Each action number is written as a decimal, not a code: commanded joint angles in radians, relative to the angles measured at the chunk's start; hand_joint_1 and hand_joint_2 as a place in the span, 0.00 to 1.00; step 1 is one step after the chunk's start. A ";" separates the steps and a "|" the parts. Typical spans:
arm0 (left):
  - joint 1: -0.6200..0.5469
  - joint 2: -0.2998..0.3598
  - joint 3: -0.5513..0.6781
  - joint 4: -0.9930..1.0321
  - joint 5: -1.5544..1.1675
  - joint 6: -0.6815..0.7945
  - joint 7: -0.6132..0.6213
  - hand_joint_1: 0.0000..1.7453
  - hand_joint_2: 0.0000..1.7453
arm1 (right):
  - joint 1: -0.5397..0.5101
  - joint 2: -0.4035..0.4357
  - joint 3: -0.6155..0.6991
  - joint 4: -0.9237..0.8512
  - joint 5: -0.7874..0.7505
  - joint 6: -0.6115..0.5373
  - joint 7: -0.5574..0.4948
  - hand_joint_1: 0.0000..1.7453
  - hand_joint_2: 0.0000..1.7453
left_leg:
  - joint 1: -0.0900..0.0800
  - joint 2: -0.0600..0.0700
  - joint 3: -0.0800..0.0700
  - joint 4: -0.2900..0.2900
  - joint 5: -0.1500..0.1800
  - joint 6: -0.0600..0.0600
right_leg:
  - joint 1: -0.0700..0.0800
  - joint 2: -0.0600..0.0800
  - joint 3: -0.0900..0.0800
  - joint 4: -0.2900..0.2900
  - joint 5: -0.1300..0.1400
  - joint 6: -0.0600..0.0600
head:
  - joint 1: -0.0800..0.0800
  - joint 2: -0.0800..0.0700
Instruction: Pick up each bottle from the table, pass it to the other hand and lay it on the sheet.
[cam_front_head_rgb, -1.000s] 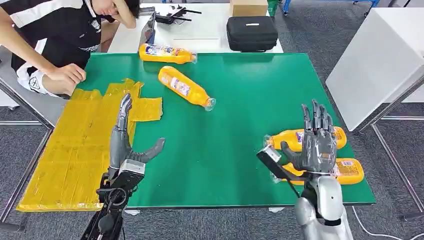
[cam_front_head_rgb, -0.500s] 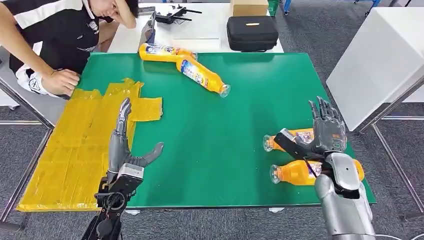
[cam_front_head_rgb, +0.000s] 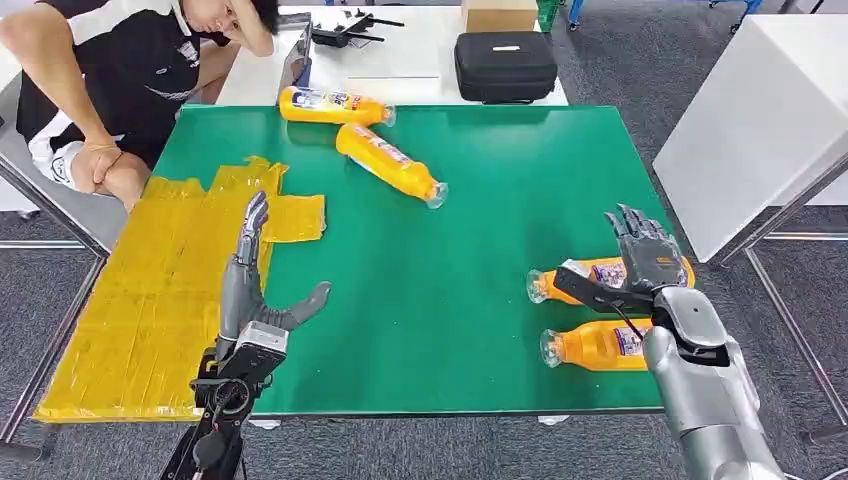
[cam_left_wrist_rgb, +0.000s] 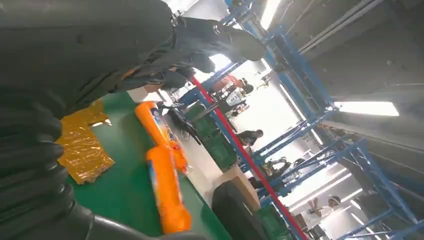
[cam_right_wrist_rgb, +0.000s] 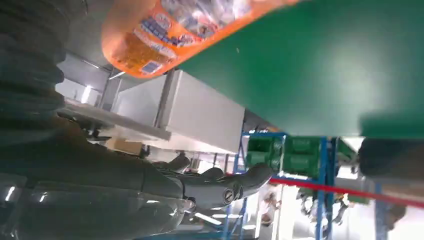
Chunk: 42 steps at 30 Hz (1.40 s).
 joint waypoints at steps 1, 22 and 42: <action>-0.051 0.015 -0.009 0.073 0.005 -0.008 0.005 0.00 1.00 | -0.108 -0.060 0.101 0.203 -0.023 0.022 -0.072 0.00 1.00 | 0.000 0.001 0.002 0.000 0.000 -0.002 | 0.000 0.002 0.002 0.000 0.000 0.000 | 0.000 0.000; -0.060 0.014 -0.012 0.076 0.011 -0.016 0.008 0.00 1.00 | -0.140 -0.081 0.114 0.251 -0.047 0.029 -0.124 0.00 1.00 | 0.000 0.002 0.001 0.000 0.000 -0.002 | 0.000 0.002 0.001 0.000 0.000 0.000 | 0.000 0.000; -0.107 -0.003 -0.048 0.160 0.006 -0.049 0.019 0.00 1.00 | -0.253 -0.162 0.053 0.614 -0.078 0.082 -0.116 0.00 1.00 | 0.000 0.001 0.003 0.000 0.000 -0.002 | 0.000 0.001 0.004 -0.001 0.000 0.000 | 0.000 0.000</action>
